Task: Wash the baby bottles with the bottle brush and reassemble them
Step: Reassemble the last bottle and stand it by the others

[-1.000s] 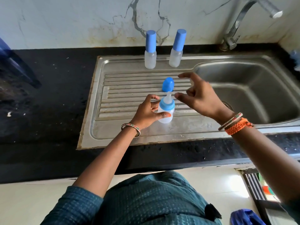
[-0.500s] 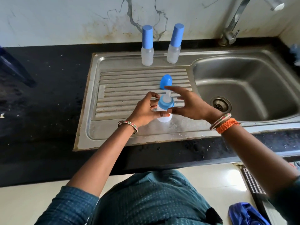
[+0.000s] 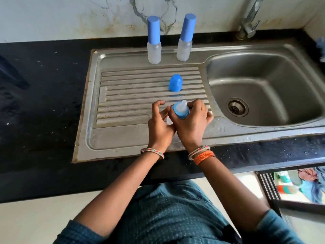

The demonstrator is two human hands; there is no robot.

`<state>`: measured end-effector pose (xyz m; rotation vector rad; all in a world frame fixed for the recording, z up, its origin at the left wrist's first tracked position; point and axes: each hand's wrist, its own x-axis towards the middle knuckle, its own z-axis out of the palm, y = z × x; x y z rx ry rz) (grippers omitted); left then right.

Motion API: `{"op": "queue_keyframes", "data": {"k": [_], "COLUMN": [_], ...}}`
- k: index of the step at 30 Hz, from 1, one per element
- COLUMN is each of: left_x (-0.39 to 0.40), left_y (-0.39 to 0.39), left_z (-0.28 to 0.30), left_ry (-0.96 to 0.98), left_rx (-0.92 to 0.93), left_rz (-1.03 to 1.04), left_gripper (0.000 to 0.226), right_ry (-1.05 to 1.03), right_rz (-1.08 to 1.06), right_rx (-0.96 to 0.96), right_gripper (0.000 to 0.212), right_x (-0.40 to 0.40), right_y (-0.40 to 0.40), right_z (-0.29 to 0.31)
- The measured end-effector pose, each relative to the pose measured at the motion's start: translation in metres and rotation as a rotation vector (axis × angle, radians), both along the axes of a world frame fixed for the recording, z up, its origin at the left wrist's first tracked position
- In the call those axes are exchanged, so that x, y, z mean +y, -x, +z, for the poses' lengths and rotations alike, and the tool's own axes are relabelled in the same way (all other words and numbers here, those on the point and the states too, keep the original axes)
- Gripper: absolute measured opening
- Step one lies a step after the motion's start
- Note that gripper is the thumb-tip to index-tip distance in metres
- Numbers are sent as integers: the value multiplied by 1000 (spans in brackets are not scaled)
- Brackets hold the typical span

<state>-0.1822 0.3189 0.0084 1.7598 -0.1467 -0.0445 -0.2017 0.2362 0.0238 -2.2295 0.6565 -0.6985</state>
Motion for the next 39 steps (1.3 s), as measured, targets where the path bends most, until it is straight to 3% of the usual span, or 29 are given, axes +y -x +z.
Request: {"op": "queue_keyframes", "data": {"k": [2,5,7,10,14,16,18,20,21,23,25,27,30,33,35,37,38,39], "left_x": [4,13,17,15,7,9,15,25,30,36,37,36,30,17,-3,-28,-40,-55], "left_y": [-7,-27,-41,-43,-18,-13,-21,-39,-48,-63,-72,-79,-91,-104,-109,-109,-108,-106], "left_z": [2,4,4,9,6,5,10,23,29,47,64,72,78,84,88,89,90,91], "left_ry": [-34,-111,-138,-168,-107,-70,-40,1,16,-6,-33,-8,104,159,166,161,164,155], "left_rx": [-2,40,109,130,64,76,84,64,40,-19,-60,-72,25,111,130,173,209,238], "left_rz": [-73,-283,-392,-405,-186,-135,-140,-135,-134,-147,-152,-145,-169,-247,-342,-399,-406,-418], "left_gripper": [66,84,95,102,85,82,89,87,80,64,56,48,43,41,48,62,67,70], "right_ry": [7,-109,-116,-57,-163,-205,-487,-803,-769,-319,-44,30,127,-95,-418,-715,-707,-564], "right_rz": [161,630,752,625,409,435,579,569,501,353,354,455,484,600,686,675,614,453], "right_rx": [-15,119,159,154,28,41,38,-32,-55,34,199,331,299,197,111,35,99,191], "right_gripper": [47,55,59,48,41,44,50,58,61,70,73,54,24,20,15,25,30,29], "right_x": [-11,-42,-57,-58,-26,-21,-33,-48,-54,-65,-67,-67,-88,-132,-172,-218,-237,-255], "right_y": [1,-3,-8,-10,2,4,-1,-15,-28,-65,-102,-127,-136,-122,-100,-78,-67,-61], "right_z": [6,10,10,7,8,7,13,21,22,15,8,8,45,107,133,128,113,94]}}
